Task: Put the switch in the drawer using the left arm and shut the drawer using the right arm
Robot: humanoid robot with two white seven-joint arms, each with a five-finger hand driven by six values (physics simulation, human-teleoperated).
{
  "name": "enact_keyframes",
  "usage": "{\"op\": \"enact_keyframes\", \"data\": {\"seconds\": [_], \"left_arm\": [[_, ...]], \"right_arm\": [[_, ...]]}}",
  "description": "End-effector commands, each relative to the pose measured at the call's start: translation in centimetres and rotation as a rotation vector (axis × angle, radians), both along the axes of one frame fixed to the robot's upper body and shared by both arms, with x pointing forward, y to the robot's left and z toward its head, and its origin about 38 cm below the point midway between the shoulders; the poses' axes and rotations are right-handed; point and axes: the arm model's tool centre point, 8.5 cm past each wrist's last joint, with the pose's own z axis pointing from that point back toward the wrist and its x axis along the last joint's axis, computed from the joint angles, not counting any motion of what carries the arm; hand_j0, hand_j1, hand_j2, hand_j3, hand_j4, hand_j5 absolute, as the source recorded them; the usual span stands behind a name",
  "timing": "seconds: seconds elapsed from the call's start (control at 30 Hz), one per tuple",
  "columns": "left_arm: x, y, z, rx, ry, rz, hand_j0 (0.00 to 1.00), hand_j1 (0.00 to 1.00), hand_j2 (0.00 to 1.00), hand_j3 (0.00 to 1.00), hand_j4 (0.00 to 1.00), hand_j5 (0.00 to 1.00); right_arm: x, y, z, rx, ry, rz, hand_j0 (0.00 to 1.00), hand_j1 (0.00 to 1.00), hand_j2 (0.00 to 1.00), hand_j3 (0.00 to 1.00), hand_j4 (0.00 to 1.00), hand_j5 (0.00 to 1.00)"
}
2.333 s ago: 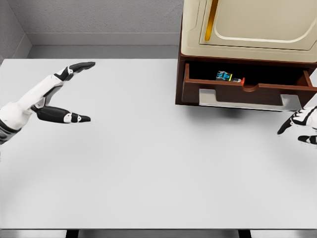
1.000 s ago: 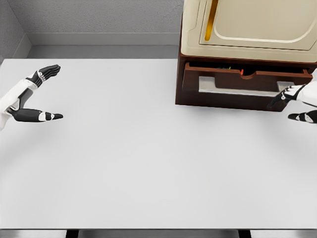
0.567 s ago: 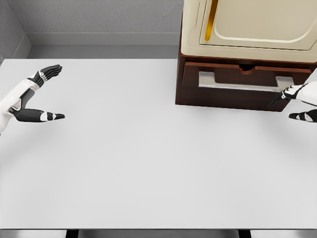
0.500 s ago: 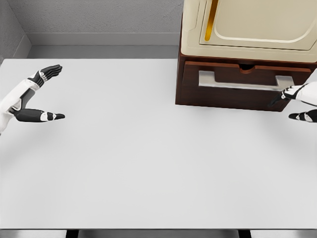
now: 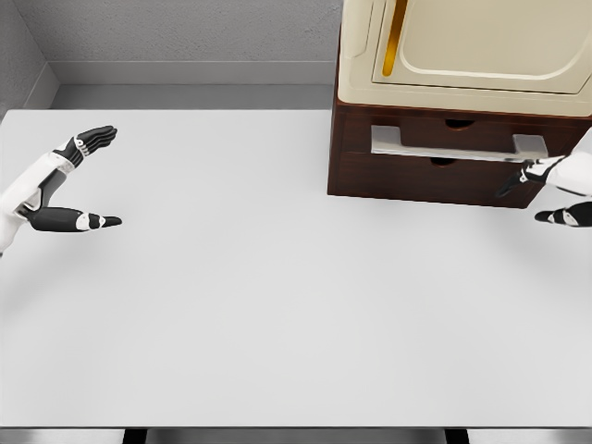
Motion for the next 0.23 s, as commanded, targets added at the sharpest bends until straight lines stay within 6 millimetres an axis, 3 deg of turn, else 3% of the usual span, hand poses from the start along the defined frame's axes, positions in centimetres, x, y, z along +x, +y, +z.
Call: {"op": "enact_keyframes", "data": {"seconds": [0.0,0.07,0.2], "left_arm": [[0.0,0.0,0.0,-0.009,0.000,0.001,1.00,1.00,1.00,1.00,1.00,1.00],[0.0,0.1,0.1,-0.007,0.000,0.001,1.00,1.00,1.00,1.00,1.00,1.00],[0.0,0.0,0.1,-0.010,-0.001,0.000,1.00,1.00,1.00,1.00,1.00,1.00]], "right_arm": [[-0.1,0.1,0.4,-0.004,-0.006,0.004,0.73,0.73,0.73,0.73,0.73,0.73],[-0.7,-0.8,1.1,-0.056,0.001,-0.003,0.72,0.72,0.72,0.72,0.72,0.72],[-1.5,-1.0,0.3,-0.081,0.036,0.003,0.72,0.72,0.72,0.72,0.72,0.72]]}}
